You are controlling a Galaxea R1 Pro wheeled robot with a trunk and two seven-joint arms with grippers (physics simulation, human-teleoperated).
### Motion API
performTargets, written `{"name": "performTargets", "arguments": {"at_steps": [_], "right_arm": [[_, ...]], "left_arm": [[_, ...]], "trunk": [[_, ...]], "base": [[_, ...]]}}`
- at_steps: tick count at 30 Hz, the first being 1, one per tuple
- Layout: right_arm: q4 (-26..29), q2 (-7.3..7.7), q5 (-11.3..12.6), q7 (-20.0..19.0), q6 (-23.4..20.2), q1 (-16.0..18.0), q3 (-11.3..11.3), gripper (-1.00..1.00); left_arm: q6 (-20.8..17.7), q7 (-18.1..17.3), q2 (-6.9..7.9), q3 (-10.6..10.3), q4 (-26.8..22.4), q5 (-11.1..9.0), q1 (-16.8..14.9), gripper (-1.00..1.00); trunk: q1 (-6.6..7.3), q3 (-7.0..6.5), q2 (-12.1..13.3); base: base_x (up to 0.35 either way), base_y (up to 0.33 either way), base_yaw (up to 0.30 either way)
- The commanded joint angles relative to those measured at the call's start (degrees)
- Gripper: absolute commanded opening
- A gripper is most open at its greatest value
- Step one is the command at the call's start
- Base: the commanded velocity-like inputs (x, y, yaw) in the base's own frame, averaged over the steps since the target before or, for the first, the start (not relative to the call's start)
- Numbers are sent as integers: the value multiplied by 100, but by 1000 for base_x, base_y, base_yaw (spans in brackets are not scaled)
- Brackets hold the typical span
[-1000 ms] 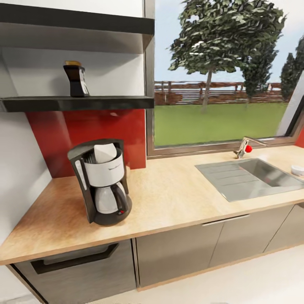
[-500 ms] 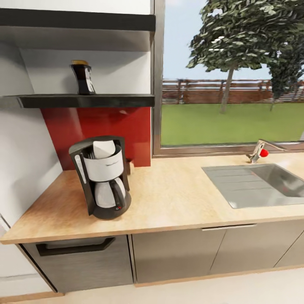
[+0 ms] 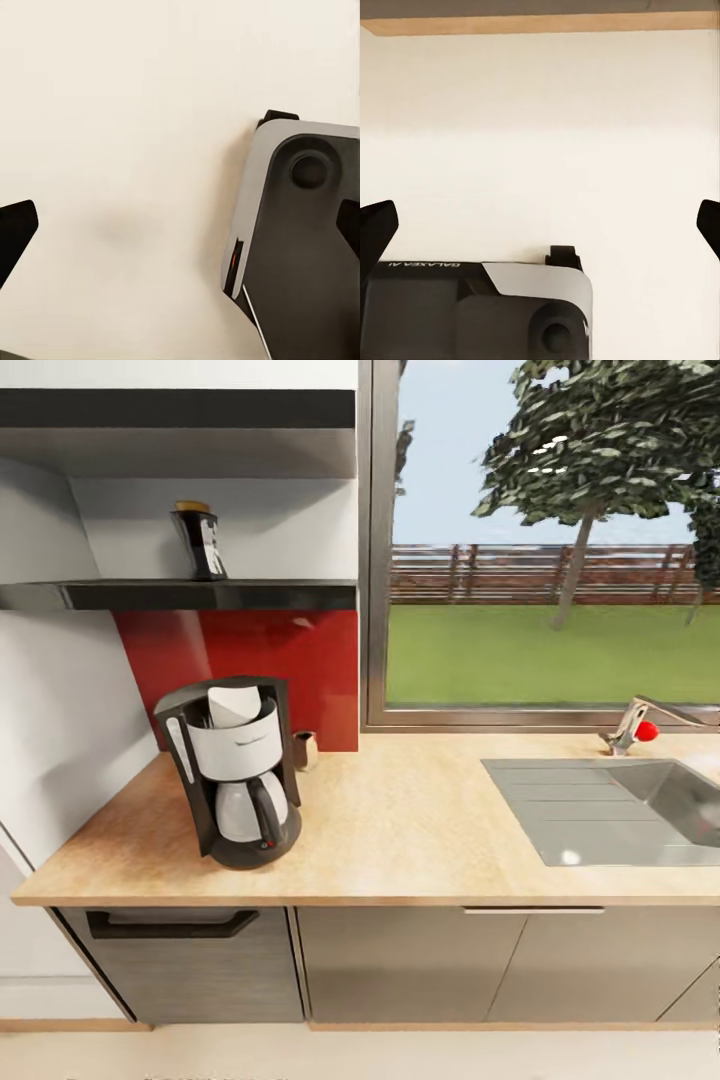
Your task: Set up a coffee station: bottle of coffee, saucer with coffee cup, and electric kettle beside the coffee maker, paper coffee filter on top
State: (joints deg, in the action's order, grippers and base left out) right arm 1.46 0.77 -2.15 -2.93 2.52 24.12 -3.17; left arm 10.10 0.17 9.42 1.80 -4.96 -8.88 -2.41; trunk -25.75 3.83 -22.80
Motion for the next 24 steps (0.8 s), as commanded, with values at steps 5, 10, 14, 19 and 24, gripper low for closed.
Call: {"name": "performTargets", "arguments": {"at_steps": [5,10,14,19,24], "right_arm": [[-6,2,-22,-23,21,5,-34,100],[-6,4,-22,-23,23,5,-34,100],[-6,23,-22,-26,23,5,-34,100],[-6,27,-22,-3,29,5,-28,100],[-6,28,-22,14,29,5,-26,100]], "left_arm": [[12,-2,-2,-20,-8,0,-10,100],[16,-7,-2,-52,-28,49,-25,100],[22,-8,36,-61,-44,57,-73,100],[24,-8,64,-63,-502,64,-90,100],[22,-22,72,-65,-1342,70,-87,100]], "trunk": [[-3,13,-12],[-3,13,-12],[-3,13,-12],[-3,13,-12],[-3,13,-12]], "base": [[-9,-49,7],[-1,-7,1],[0,-1,0],[0,0,0],[0,0,0]]}}
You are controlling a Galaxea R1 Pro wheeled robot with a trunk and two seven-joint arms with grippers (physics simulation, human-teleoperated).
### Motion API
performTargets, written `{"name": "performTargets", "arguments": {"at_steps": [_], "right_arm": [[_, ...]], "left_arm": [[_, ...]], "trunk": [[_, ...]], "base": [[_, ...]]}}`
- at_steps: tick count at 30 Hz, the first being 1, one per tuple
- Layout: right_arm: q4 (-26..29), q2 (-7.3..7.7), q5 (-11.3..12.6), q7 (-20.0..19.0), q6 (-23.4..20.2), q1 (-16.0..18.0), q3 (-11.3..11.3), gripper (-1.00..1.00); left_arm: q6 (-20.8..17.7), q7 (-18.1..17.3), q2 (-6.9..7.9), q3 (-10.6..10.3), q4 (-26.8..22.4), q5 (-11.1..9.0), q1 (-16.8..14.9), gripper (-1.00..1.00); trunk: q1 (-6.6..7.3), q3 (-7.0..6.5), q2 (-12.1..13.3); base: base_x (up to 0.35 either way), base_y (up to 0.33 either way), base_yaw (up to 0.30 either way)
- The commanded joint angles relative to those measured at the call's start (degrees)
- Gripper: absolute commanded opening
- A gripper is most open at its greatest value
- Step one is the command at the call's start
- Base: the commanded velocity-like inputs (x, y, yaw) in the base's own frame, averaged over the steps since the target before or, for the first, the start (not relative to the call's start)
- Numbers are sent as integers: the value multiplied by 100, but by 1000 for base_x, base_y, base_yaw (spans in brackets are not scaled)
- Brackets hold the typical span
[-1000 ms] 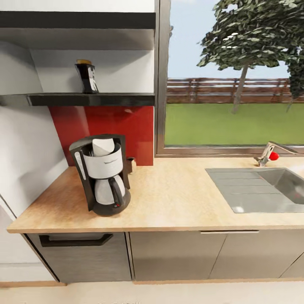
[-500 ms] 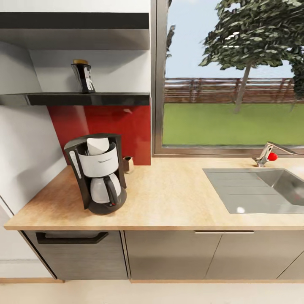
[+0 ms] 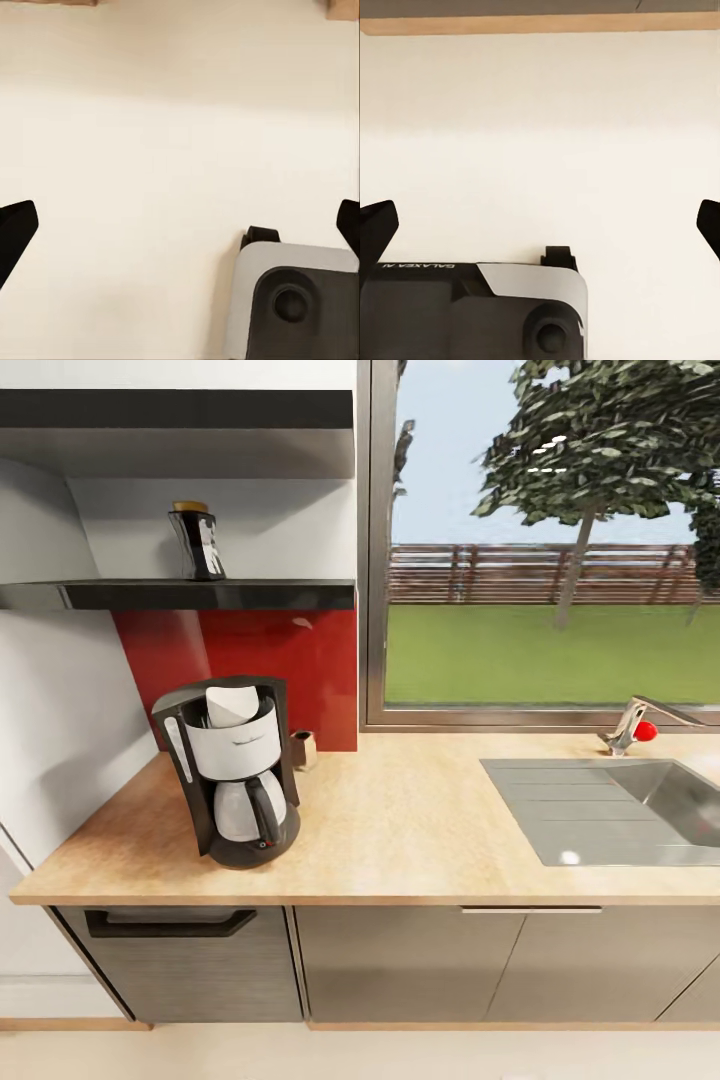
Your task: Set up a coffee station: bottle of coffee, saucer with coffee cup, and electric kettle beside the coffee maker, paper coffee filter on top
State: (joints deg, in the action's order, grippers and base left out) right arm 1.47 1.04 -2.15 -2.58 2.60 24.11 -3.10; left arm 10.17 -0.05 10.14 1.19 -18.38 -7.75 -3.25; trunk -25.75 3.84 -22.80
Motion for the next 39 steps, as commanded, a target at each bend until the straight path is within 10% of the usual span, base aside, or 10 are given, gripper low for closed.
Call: {"name": "performTargets", "arguments": {"at_steps": [1,11,39], "right_arm": [[-8,2,-22,-21,21,6,-33,100],[-15,9,-31,-24,13,6,-33,100],[-15,81,-33,-24,25,-27,-33,100]], "left_arm": [[16,-2,2,-5,-188,-43,-4,100],[22,-4,-5,-5,-1380,-2,-9,100],[296,-4,36,27,-2808,15,-183,100]], "trunk": [[-3,13,-12],[-3,13,-12],[-3,13,-12]], "base": [[0,0,0],[-115,0,0],[-240,0,0]]}}
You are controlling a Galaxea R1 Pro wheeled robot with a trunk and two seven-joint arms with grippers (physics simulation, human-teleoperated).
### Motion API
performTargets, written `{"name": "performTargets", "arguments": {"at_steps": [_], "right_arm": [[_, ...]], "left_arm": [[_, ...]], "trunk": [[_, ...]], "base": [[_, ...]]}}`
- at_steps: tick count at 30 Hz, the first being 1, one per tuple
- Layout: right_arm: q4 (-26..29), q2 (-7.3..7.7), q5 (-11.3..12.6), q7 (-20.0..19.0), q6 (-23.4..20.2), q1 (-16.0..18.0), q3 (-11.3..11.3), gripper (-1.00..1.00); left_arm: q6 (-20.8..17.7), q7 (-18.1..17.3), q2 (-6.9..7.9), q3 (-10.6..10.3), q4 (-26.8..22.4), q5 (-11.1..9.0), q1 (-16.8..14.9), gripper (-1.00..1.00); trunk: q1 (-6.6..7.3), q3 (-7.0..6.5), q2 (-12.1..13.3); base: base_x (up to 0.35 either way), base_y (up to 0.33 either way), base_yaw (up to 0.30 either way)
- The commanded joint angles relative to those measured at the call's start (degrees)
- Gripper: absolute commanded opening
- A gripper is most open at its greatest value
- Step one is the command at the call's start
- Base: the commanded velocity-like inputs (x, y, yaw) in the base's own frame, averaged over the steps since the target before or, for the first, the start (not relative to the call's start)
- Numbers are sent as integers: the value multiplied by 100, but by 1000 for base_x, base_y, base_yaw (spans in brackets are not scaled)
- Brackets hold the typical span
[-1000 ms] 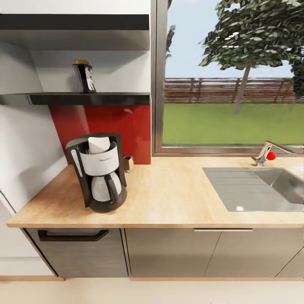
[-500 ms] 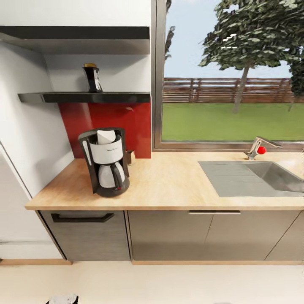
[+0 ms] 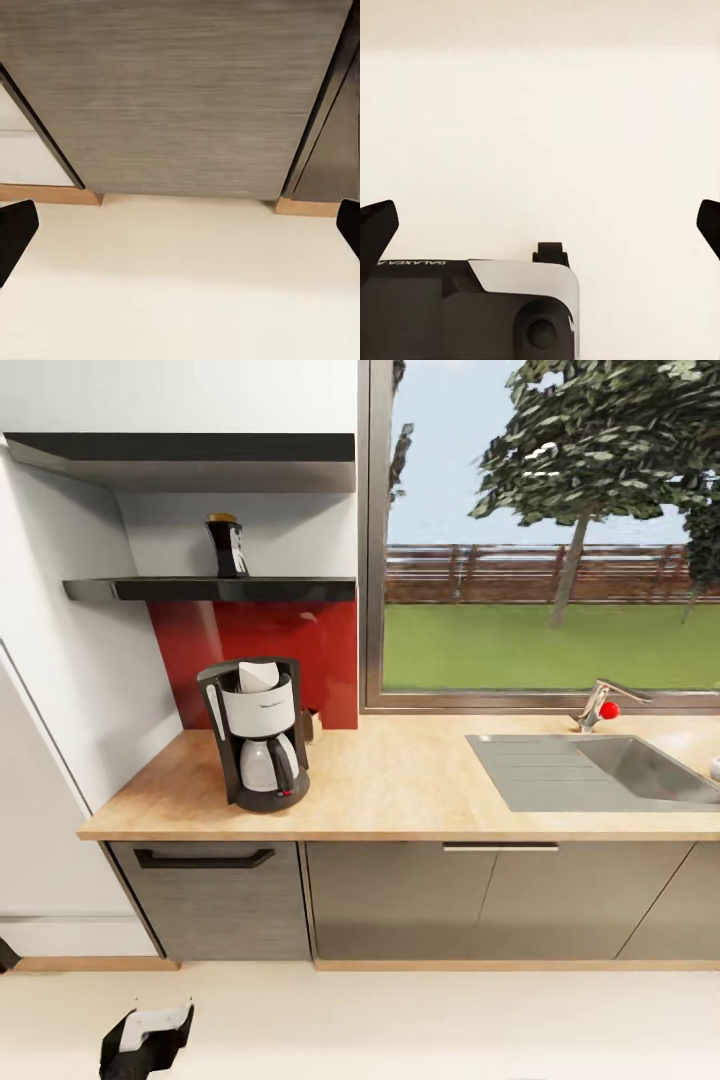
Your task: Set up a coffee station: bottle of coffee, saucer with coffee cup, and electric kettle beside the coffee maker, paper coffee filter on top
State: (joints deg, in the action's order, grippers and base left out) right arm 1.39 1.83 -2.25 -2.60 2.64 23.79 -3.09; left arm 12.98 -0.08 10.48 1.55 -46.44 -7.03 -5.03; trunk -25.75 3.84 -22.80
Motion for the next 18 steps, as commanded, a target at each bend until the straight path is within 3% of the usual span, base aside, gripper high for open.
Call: {"name": "performTargets", "arguments": {"at_steps": [1,8,12,18], "right_arm": [[-7,1,-22,-21,23,5,-33,100],[-7,1,-21,-14,25,3,-33,100],[-7,1,-21,-13,26,3,-33,100],[1,-5,-10,-6,26,3,-39,100]], "left_arm": [[5,-1,24,-2,-102,-55,-63,100],[-69,-19,114,25,-289,-96,-605,100],[-80,-43,251,94,-405,-119,-853,100],[-301,-45,317,163,-1067,-123,-1101,100]], "trunk": [[-3,13,-12],[-3,13,-12],[-3,13,-12],[-3,13,-12]], "base": [[-4,0,0],[-1,0,0],[0,0,0],[0,0,0]]}}
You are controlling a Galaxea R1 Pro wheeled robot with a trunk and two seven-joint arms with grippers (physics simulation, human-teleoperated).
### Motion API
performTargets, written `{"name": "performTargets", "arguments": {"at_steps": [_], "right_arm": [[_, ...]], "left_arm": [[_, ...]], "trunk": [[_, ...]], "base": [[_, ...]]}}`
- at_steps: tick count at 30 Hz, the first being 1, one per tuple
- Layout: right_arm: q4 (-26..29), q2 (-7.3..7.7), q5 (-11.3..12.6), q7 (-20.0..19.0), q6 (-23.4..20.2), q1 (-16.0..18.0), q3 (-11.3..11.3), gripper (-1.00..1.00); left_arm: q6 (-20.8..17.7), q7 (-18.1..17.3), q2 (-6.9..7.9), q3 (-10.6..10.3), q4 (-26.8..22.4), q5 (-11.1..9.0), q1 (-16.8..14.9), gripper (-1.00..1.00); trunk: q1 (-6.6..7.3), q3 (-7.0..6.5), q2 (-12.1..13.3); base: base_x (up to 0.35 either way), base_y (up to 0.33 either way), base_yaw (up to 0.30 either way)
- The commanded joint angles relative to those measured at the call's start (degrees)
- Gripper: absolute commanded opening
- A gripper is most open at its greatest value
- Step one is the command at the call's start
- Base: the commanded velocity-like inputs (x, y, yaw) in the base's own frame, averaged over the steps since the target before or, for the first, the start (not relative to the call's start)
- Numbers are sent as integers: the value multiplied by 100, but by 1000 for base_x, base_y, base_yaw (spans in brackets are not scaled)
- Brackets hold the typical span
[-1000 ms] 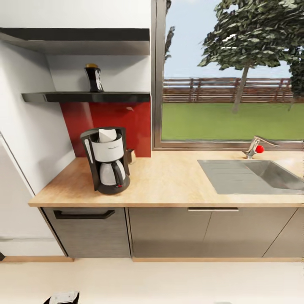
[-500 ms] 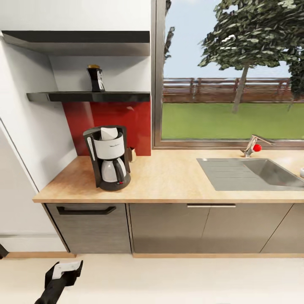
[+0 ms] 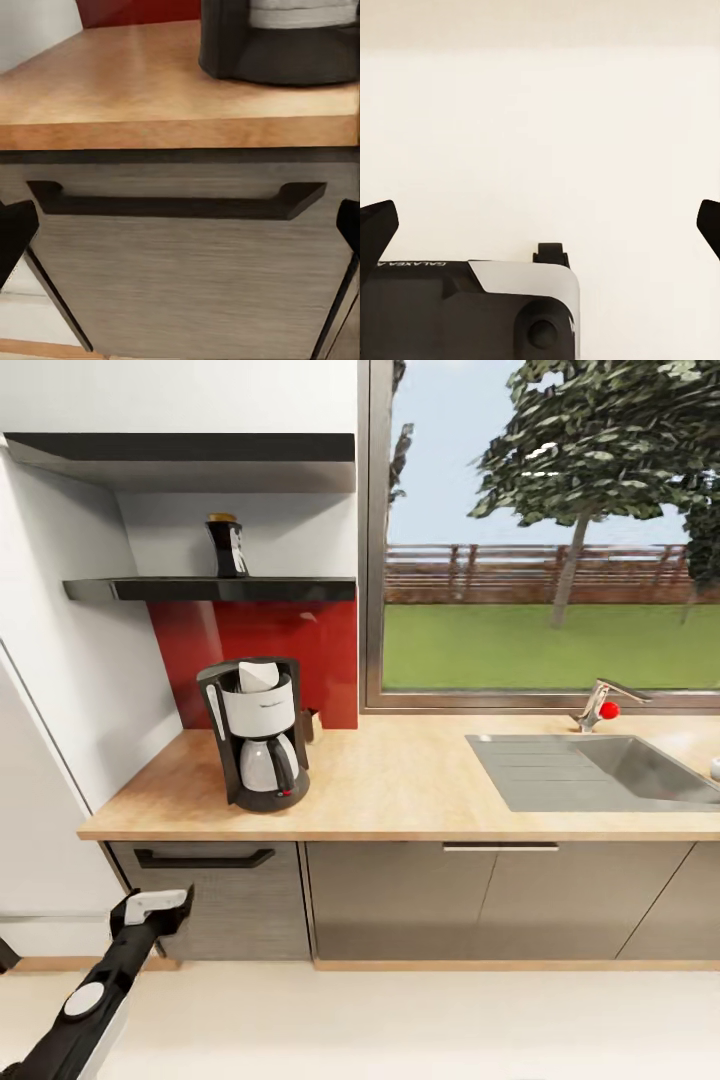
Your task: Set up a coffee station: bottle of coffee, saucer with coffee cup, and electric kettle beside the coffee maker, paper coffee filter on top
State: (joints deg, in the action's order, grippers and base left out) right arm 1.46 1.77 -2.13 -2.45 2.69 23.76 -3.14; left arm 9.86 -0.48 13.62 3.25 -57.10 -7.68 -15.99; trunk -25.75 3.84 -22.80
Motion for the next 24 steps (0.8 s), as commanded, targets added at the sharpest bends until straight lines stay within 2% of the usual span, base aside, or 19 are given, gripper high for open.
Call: {"name": "performTargets", "arguments": {"at_steps": [1,4,5,7,11,15,19,22,24], "right_arm": [[-6,-3,-20,-20,21,6,-34,100],[0,-8,-17,-19,21,6,-36,100],[5,-10,-10,-19,18,6,-37,100],[9,-10,-8,-19,16,6,-37,100],[6,-10,-7,-19,19,6,-37,100],[5,-8,-7,-19,15,6,-40,100],[4,-10,-7,-19,20,6,-38,100],[4,-8,-10,-19,21,6,-38,100],[4,-9,-8,-19,21,6,-37,100]], "left_arm": [[-152,-7,2,-4,-155,-58,-45,100],[-726,-16,-4,-7,-582,-50,-233,100],[-1078,-19,-7,-14,-911,-39,-397,100],[-1267,-19,-8,-19,-1117,-31,-492,100],[-1878,-21,-9,-27,-1695,-31,-696,100],[-2762,-22,-23,-54,-2534,-20,-1016,100],[-3711,-22,-12,-65,-3136,-15,-1564,100],[-4402,-24,-4,-68,-3269,-15,-2114,100],[-4683,-25,1,-69,-3292,-14,-2398,100]], "trunk": [[-3,13,-12],[-3,13,-12],[-3,13,-12],[-3,13,-12],[-3,13,-12],[-3,13,-12],[-3,13,-12],[-3,13,-12],[-3,13,-12]], "base": [[0,0,0],[0,0,0],[0,0,0],[0,0,0],[0,0,0],[0,0,0],[0,0,0],[0,0,0],[0,0,0]]}}
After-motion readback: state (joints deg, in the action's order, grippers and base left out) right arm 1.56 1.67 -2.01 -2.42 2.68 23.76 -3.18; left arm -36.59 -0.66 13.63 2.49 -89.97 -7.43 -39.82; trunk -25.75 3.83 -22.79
